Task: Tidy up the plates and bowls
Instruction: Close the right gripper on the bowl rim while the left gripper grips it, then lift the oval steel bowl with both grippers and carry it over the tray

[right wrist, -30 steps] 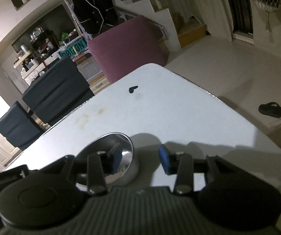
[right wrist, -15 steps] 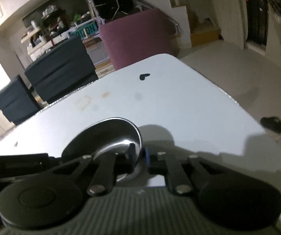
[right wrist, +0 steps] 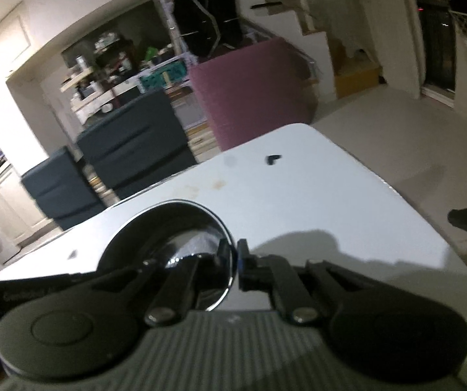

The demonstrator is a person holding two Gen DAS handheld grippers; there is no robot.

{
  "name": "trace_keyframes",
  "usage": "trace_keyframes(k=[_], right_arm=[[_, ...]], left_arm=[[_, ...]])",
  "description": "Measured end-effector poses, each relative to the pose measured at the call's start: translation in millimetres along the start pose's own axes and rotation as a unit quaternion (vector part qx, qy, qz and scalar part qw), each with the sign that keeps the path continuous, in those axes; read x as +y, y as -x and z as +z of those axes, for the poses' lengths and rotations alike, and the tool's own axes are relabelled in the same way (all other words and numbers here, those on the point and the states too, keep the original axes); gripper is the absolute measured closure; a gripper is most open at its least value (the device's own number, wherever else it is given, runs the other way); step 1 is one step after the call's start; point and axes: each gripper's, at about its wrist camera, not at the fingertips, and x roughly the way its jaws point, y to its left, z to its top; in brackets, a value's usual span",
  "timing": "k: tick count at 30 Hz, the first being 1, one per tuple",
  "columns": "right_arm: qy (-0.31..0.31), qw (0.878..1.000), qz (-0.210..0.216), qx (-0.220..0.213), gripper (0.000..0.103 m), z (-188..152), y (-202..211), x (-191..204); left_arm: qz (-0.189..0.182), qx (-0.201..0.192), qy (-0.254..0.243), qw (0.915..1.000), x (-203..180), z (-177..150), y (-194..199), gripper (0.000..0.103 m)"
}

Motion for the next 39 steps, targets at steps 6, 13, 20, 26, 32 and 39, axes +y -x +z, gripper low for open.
trace_keyframes(k=[6,13,20,26,32,39], right_arm=[[0.036,0.999,0.031,0.011,0.097,-4.7,39.5,30.9],[0.084,0.995,0.047,0.021,0.096,-15.4,75.2,72.8],[0.113,0.991,0.059,0.038,0.095,-43.0,101.0,86.5],[0.146,0.986,0.048,0.07,0.094,-58.3,96.5,94.5],[0.144,0.983,0.025,0.111,0.094,-62.8,76.3,93.0],[0.141,0.977,0.017,0.159,0.093,-76.1,54.6,93.5]], left_arm=[[-0.002,-0.003,0.015,0.9999,11.5,-21.7,54.6,0.088],[0.004,0.012,0.005,0.9999,16.2,-50.8,101.7,0.088],[-0.005,0.055,0.016,0.9984,23.0,-91.2,118.4,0.086],[-0.023,0.094,0.031,0.9949,32.0,-114.5,100.6,0.086],[-0.02,0.116,0.011,0.993,36.9,-124.2,89.2,0.086],[-0.008,0.137,-0.032,0.9899,31.7,-131.0,78.4,0.086]])
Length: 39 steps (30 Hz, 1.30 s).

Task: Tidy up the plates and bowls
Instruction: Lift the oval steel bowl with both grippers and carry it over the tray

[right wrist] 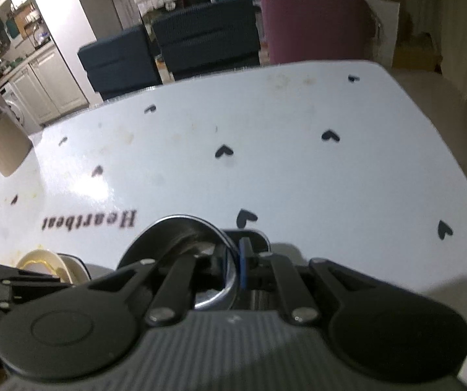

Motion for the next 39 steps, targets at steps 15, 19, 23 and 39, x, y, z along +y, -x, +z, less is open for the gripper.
trace_keyframes(k=[15,19,23,39], right_arm=[[0.002,0.999,-0.027,0.042,0.093,10.2,-43.1,11.1],[0.006,0.999,-0.027,0.043,0.093,10.4,-44.1,14.0],[0.01,0.999,-0.03,0.043,0.091,13.0,-48.0,19.2],[0.006,0.999,-0.019,0.031,0.087,14.2,-47.1,19.5]], left_arm=[[0.006,0.004,-0.044,0.999,-8.6,-1.2,-3.4,0.087],[0.004,0.007,-0.04,0.9992,-9.2,-1.2,0.6,0.087],[-0.001,0.009,-0.044,0.999,-11.2,-0.5,4.3,0.087],[-0.013,-0.022,-0.042,0.9988,-10.0,5.8,30.4,0.085]])
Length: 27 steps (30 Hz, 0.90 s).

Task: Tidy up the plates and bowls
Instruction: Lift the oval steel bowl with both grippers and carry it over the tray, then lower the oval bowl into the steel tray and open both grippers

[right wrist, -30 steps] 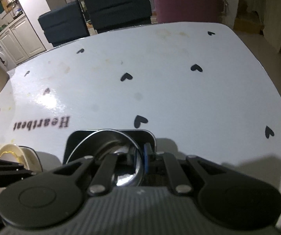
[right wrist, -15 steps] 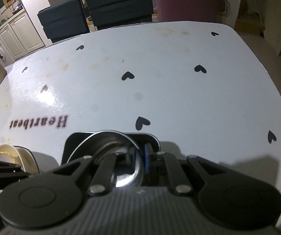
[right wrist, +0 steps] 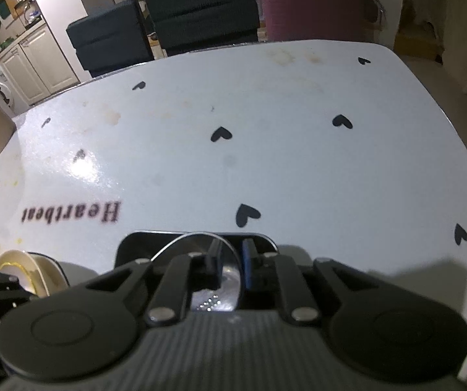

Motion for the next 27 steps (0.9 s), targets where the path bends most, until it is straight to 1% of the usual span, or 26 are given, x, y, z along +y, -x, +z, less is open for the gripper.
trace_keyframes(k=[4,5,6,7,8,9,10,11,14,17,19,22,25,27], right_arm=[[0.002,1.0,0.004,-0.007,0.085,1.0,1.4,-1.0],[0.0,1.0,0.007,-0.011,0.086,1.3,2.5,-2.2],[-0.002,1.0,0.009,-0.019,0.085,1.2,4.4,-3.6],[-0.002,1.0,0.011,-0.028,0.082,1.6,6.7,-5.7],[-0.003,0.999,0.014,-0.036,0.075,1.7,9.8,-7.6],[-0.006,0.999,0.018,-0.042,0.072,2.3,12.7,-10.0],[-0.009,0.999,0.021,-0.048,0.066,3.0,16.1,-13.3],[-0.011,0.998,0.022,-0.053,0.065,3.6,19.4,-15.8],[-0.011,0.998,0.02,-0.06,0.064,3.7,28.2,-27.5],[-0.009,0.999,0.019,-0.049,0.065,0.0,33.1,-41.6],[-0.001,0.999,0.028,-0.032,0.065,-5.1,34.9,-50.7],[0.016,0.999,0.038,-0.002,0.064,-14.0,33.3,-54.6],[0.035,0.998,0.037,0.024,0.06,-20.7,30.6,-54.9],[0.048,0.998,0.034,0.039,0.06,-24.1,28.3,-53.9]], left_arm=[[0.012,-0.003,0.01,0.9999,8.0,3.7,-0.3,0.085],[0.017,-0.004,0.014,0.9997,10.4,5.1,-0.6,0.081],[0.024,-0.005,0.018,0.9995,12.9,6.6,-1.3,0.072],[0.032,-0.006,0.021,0.9993,15.3,7.9,-2.4,0.069],[0.04,-0.007,0.026,0.9988,18.6,9.4,-3.9,0.064],[0.047,-0.006,0.03,0.9984,21.4,10.5,-5.4,0.064],[0.052,-0.004,0.034,0.9981,24.4,11.8,-7.0,0.064],[0.055,-0.003,0.039,0.9978,26.9,12.7,-7.9,0.064],[0.064,-0.002,0.051,0.9966,36.0,16.1,-11.3,0.064],[0.074,-0.004,0.059,0.9955,43.0,18.7,-13.6,0.064],[0.078,-0.006,0.063,0.995,45.8,20.4,-15.1,0.064],[0.083,-0.013,0.065,0.9943,48.2,24.3,-20.2,0.064],[0.089,-0.017,0.065,0.9938,49.5,29.0,-26.8,0.062],[0.09,-0.018,0.064,0.9937,49.8,31.6,-31.4,0.062]])
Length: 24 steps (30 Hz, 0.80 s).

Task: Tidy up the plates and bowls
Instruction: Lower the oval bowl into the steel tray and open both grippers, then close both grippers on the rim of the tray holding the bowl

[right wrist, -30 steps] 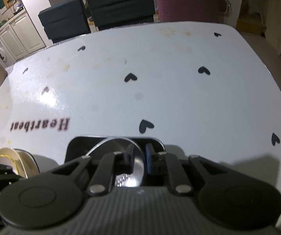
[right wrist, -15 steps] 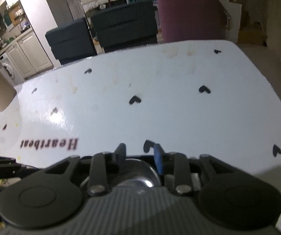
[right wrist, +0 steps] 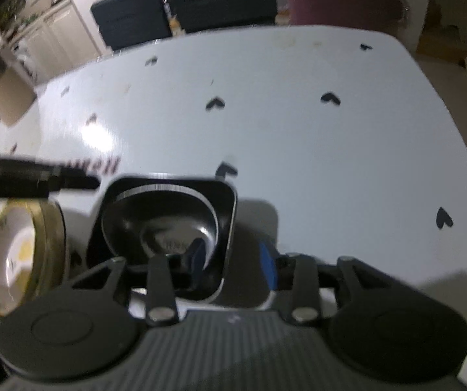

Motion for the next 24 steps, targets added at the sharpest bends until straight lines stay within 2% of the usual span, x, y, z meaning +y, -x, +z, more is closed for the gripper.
trace_keyframes(k=[5,11,24], right_arm=[[0.012,1.0,-0.002,0.015,0.058,-6.3,-2.6,2.5],[0.023,0.999,-0.012,0.035,0.058,-16.8,-5.7,4.9],[-0.021,0.999,-0.027,0.017,0.06,-0.7,-17.1,-3.4]], left_arm=[[0.002,0.001,-0.011,0.9999,-2.4,0.2,-8.0,0.055],[0.002,0.013,-0.028,0.9995,-6.3,-2.9,-15.0,0.055],[-0.017,0.054,-0.046,0.9973,-8.5,-15.2,-8.7,0.055]])
